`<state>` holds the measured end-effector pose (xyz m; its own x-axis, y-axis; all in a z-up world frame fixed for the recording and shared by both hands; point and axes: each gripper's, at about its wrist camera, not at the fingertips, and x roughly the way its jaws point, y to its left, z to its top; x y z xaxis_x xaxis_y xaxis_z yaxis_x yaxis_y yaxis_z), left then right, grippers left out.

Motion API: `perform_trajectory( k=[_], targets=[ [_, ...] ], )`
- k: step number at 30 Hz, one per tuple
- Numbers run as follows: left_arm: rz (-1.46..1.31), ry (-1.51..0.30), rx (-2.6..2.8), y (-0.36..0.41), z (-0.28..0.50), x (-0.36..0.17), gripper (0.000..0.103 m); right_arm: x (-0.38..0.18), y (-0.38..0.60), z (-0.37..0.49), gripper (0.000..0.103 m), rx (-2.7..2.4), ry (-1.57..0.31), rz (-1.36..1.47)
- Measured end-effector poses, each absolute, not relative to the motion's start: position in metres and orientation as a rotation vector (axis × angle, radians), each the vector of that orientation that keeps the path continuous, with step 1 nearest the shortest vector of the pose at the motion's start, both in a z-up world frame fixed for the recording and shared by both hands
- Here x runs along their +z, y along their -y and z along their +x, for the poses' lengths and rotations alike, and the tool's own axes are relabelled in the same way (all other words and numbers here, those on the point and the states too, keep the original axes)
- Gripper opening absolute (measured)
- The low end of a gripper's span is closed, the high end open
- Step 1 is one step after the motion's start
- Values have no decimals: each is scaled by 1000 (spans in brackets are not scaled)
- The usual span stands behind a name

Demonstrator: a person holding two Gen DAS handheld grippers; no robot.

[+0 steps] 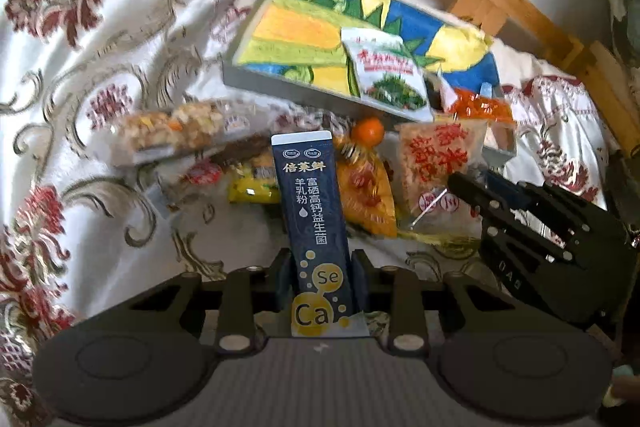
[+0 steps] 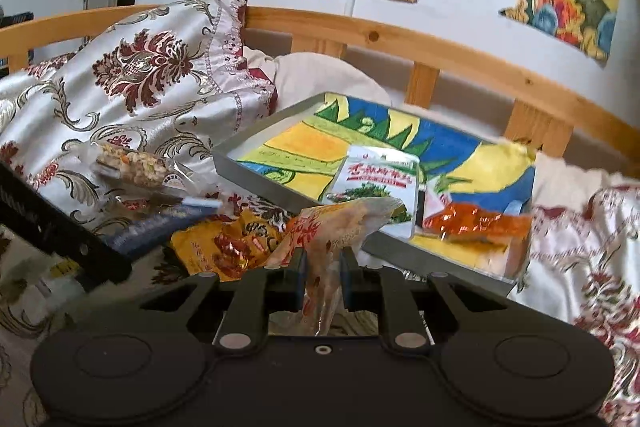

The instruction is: Organize snacks

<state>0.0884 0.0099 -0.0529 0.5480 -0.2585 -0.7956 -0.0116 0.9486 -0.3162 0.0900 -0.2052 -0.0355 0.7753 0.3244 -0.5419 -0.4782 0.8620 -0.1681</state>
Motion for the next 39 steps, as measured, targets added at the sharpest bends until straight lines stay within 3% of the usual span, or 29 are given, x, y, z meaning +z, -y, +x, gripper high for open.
perform_trajectory(
  k=[13, 25, 39],
  targets=[
    [-248, -830, -137, 9, 109, -33, 34, -25, 203, 84, 18, 412, -406, -391],
    [-172, -653, -118, 62, 201, 3, 34, -9, 239, 120, 18, 268, -299, -361],
    [-141, -682, -31, 90, 284, -42, 34, -32, 286, 194, 18, 221, -274, -260]
  ],
)
